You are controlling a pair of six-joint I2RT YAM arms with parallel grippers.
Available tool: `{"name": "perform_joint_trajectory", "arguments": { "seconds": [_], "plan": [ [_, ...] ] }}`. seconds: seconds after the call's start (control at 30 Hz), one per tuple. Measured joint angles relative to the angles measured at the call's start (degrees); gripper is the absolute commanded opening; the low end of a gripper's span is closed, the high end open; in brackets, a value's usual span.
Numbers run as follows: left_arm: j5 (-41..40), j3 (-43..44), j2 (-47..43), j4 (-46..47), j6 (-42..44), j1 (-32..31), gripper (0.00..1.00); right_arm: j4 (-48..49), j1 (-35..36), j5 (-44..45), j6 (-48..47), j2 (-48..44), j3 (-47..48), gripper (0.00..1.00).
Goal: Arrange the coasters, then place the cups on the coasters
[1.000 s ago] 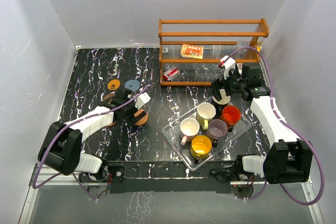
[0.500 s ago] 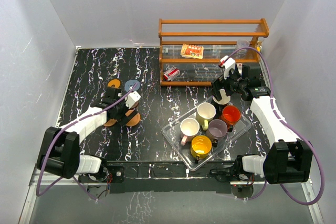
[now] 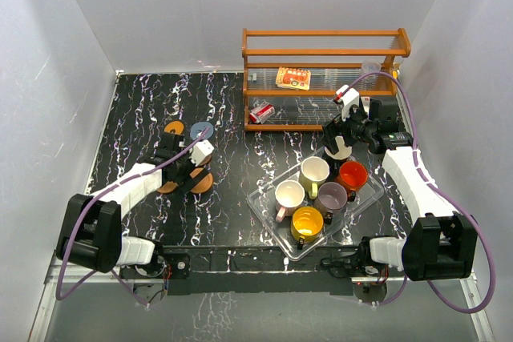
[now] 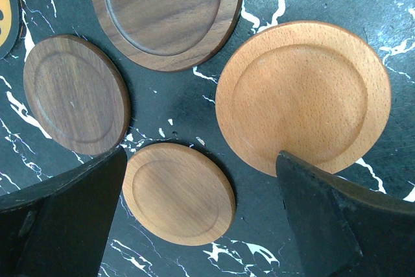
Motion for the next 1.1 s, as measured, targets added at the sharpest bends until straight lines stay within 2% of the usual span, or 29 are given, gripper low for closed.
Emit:
{"name": "perform_joint_trajectory", "arguments": {
  "seconds": [0.7,1.1],
  "plan": [
    [2.99,2.97,1.97,-5.53,0.13,0.63,0.99,0.00,0.00,-0.35,0.00,0.00,0.00,0.98],
    [6.82,9.70,2.14,-7.17,-3.23,0.63,0.99,-0.02,0.00,-0.35,0.11,0.00,0.00,0.98]
  ]
}}
